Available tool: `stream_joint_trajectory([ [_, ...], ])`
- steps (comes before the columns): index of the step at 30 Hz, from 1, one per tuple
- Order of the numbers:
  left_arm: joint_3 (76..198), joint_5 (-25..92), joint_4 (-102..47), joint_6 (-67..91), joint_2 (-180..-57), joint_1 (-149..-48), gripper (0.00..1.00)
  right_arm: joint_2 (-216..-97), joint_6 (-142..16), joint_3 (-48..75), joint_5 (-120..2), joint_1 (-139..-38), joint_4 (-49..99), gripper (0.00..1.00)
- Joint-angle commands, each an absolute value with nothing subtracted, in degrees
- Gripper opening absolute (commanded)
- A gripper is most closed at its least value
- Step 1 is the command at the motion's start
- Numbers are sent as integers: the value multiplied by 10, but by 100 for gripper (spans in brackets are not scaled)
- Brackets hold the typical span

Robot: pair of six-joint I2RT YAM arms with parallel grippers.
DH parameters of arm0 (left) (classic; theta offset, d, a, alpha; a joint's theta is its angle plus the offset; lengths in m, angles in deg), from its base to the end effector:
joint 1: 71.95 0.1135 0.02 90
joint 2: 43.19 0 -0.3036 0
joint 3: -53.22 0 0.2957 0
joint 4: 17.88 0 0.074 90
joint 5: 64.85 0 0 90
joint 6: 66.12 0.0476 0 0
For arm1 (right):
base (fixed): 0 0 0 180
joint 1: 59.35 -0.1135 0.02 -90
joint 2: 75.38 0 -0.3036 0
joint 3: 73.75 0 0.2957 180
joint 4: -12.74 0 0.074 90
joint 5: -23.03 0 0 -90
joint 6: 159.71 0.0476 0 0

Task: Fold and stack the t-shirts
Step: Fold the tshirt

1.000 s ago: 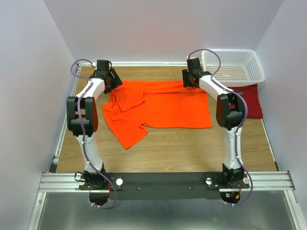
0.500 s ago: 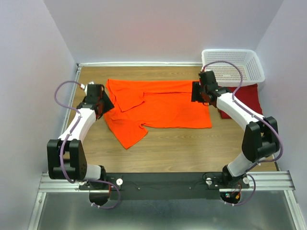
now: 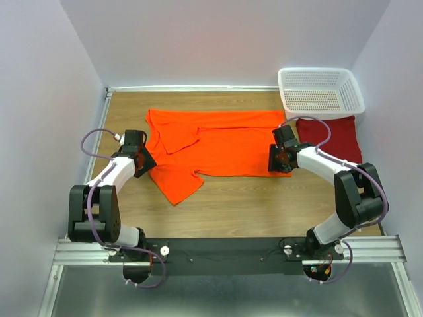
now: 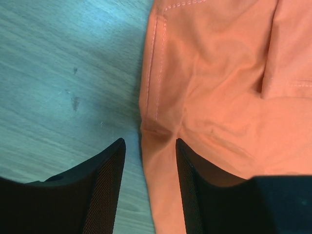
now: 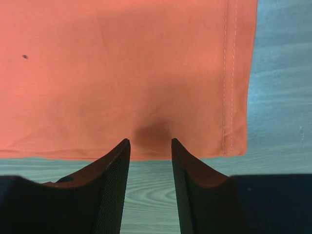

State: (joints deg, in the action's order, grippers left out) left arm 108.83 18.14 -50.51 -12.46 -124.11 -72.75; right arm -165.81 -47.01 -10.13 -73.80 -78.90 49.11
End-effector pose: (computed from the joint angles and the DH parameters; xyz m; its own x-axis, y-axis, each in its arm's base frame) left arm 0.3038 0.0016 0.1841 -0.6524 -0.5791 -0.4889 -0.5432 0.8072 -0.2312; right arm 0.3231 0.1087 0.1755 -0.8845 0.0925 -0.4572 0.0647 0.9950 0.0762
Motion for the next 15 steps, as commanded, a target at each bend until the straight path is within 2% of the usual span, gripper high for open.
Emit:
stream_joint_trajectory([
  [1, 1089, 171, -477, -131, -1259, -710, 54, -1654, -449, -119, -765, -789, 462, 46],
  [5, 1095, 167, -472, -129, -1264, -706, 53, -1648, -445, -129, -778, -789, 462, 45],
  [15, 1096, 192, -451, -110, -1315, -692, 42, -1656, -433, -135, -798, -788, 458, 45],
])
